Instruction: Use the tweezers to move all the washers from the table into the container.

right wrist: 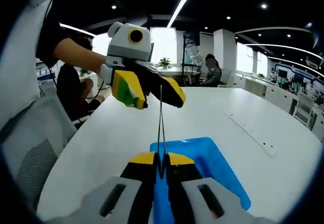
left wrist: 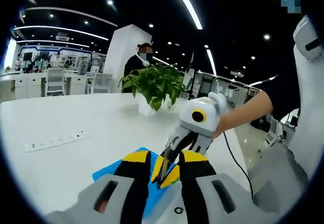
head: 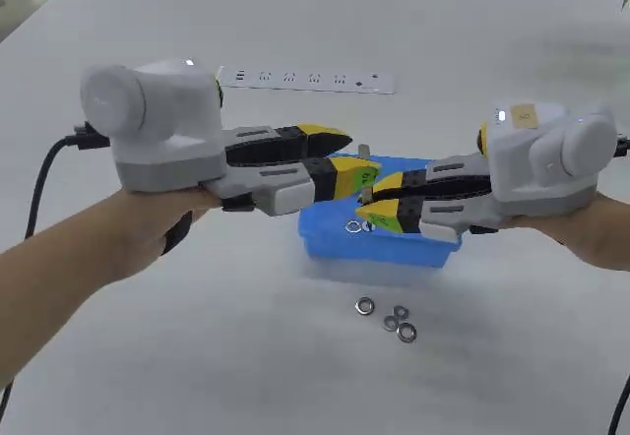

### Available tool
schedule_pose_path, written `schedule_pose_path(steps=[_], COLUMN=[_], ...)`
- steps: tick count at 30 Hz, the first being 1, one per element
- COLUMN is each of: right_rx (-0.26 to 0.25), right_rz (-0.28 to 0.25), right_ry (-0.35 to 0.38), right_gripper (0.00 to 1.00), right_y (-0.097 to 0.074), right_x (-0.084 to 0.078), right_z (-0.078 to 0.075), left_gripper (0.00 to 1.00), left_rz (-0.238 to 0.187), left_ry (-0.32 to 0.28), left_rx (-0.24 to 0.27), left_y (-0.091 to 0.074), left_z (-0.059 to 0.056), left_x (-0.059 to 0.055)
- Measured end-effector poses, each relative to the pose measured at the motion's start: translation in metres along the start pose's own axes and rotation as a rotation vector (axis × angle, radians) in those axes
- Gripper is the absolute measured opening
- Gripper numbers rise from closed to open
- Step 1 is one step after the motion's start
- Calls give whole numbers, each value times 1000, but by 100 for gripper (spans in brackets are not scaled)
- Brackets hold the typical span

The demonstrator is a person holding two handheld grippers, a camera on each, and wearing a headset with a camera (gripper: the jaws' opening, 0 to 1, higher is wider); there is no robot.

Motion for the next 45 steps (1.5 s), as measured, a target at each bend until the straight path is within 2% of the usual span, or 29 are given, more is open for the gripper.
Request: schedule_pose_path(steps=[4, 7, 9, 10, 11, 12, 13, 14, 16, 20, 22, 26, 28, 31, 33, 35, 42, 45], right_rx=[16, 26, 31, 33, 35, 38, 38, 41, 44, 50, 44, 27, 0, -32, -74, -81, -117, -147], right_rz=[-1, -9, -11, -9, -8, -10, -9, -9, -8, -3, -4, 5, 2, 20, 24, 19, 50, 60], right_ry=[0, 6, 8, 7, 7, 8, 7, 7, 4, -3, -9, -21, -16, -51, -73, -67, -90, -95], right_gripper=[7, 7, 7, 7, 7, 7, 7, 7, 7, 8, 8, 10, 11, 12, 14, 19, 31, 37], right_y=[-1, -1, 0, 0, 0, 1, 1, 2, 3, 6, 7, 6, 6, 4, 2, 0, -10, -18], right_x=[1, 1, 1, 0, 0, 0, 0, 0, 0, -1, 0, 1, 4, 8, 12, 16, 15, 14], right_z=[1, 2, 3, 3, 3, 3, 3, 3, 3, 4, 3, 2, 0, -3, -6, -5, -1, 0], left_gripper=[26, 25, 22, 18, 13, 11, 8, 7, 7, 6, 5, 4, 4, 4, 4, 4, 4, 4], left_rz=[28, 28, 52, 61, 64, 61, 58, 62, 77, 88, 88, 93, 87, 82, 79, 72, 74, 81], left_ry=[37, 56, 101, 145, 165, 138, 138, 185, 186, 226, 295, 322, 323, 338, 347, 359, 406, 453], left_rx=[-32, -60, -67, -70, -82, -103, -116, -102, -118, -119, -147, -126, -113, -103, -96, -87, -60, -50], left_y=[4, 8, 10, 10, 10, 10, 10, 9, 8, 7, 7, 9, 9, 9, 9, 8, 3, -1], left_z=[2, 1, 2, 3, 2, -2, -4, 0, -7, -10, -15, -17, -15, -13, -12, -11, -12, -15], left_x=[2, 5, 3, 3, 3, 3, 3, 4, 3, 2, 1, 4, 7, 11, 13, 17, 26, 29])
Point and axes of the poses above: the centre of the closed fingertips' face, and the gripper's own axes: y roughly forward along the fingers, z roughly to its left, x roughly out of its top, the point moved 1 cm from there along -y, roughly backward along the fingers, and after that the axes turned 1 degree about y, right-handed, at the moved point
